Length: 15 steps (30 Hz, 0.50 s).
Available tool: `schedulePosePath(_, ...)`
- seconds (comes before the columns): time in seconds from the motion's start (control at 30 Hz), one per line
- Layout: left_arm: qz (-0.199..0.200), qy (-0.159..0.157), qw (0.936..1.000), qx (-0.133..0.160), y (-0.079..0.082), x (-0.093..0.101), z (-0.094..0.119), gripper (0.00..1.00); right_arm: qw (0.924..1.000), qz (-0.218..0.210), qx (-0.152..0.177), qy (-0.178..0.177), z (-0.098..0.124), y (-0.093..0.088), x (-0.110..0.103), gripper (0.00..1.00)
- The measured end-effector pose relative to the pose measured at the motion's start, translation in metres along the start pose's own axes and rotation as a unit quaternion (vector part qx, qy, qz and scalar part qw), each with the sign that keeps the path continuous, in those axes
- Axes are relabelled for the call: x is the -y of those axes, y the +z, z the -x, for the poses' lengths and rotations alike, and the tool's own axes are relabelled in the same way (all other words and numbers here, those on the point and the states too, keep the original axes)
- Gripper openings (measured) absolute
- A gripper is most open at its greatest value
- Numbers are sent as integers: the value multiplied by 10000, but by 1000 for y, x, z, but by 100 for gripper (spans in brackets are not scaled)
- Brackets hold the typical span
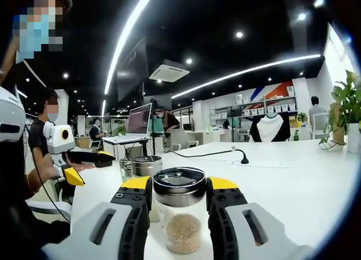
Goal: Rotate the seasoning bottle until the label or dispensing opening points toward the visible target arrow and the bottle remains upright within the marked orientation range
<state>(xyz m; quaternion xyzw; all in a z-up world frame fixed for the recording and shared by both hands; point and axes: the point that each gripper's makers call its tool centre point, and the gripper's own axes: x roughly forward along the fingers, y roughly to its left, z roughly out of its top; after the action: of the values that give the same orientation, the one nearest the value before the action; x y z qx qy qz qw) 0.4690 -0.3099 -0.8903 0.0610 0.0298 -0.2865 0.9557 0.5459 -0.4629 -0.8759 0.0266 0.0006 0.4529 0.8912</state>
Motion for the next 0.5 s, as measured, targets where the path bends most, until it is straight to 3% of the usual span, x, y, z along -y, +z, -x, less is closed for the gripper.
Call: schedulePosePath(0.5,71,165,9998,59,0,-7,15,88,9999,2,45,-148,6,11,-3,37)
